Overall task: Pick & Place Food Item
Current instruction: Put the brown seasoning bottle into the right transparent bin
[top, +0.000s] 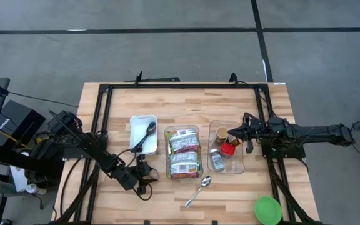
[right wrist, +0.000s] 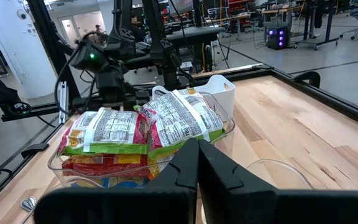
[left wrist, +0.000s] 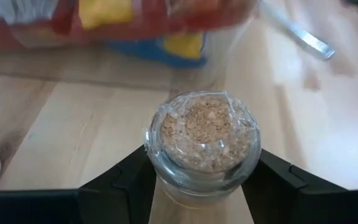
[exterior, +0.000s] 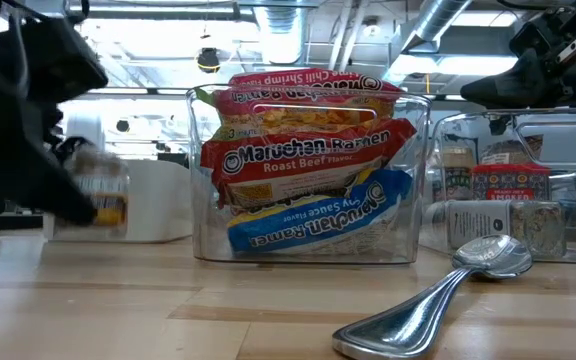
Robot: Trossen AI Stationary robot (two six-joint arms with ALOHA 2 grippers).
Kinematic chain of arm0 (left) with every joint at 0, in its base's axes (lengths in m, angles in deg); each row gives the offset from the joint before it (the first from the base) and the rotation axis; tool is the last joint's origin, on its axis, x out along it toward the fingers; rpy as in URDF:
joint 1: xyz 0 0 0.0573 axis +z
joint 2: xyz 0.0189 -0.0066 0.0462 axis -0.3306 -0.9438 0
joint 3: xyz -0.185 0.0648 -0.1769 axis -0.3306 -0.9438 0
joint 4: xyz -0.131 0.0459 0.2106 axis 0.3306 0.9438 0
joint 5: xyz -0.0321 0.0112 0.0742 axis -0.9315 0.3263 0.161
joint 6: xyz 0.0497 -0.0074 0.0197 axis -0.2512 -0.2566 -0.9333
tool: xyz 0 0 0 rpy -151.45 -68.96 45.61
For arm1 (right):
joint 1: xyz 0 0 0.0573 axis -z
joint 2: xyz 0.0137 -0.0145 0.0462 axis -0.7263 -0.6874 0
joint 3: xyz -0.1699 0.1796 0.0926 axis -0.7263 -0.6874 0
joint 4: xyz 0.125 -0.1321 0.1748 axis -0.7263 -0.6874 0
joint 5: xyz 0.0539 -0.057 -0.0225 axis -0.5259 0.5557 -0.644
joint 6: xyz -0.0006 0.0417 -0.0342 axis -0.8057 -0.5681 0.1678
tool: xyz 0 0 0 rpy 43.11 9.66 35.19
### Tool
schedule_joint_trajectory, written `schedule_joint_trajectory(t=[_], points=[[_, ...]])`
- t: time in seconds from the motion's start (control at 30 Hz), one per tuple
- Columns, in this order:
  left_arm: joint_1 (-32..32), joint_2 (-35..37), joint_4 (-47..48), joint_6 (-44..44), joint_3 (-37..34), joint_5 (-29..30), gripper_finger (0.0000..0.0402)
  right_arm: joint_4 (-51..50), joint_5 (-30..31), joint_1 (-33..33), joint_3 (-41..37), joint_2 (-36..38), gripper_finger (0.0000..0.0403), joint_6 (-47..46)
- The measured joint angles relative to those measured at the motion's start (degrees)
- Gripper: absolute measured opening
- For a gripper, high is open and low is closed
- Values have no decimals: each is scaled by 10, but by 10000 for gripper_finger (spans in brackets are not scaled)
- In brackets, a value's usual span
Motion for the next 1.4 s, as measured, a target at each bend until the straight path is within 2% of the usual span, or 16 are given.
schedule_joint_trajectory(t=[0.27, 0.67, 0.83, 1.0, 1.23, 1.4], points=[[0, 90, 7, 0, 0, 2, 187, 0, 0, 0, 0, 0, 1, 0], [0, 304, 5, 0, 0, 2, 191, 0, 0, 0, 0, 0, 1, 0], [0, 366, 5, -1, 0, 2, 192, 0, 0, 0, 0, 0, 1, 0], [10, 393, 5, -1, 0, 1, 190, 0, 0, 0, 0, 0, 1, 0], [34, 396, 3, -1, 0, -1, 189, 0, 0, 0, 0, 0, 1, 0], [55, 395, 1, -1, 0, -30, 193, 0, 0, 0, 0, 0, 1, 0]])
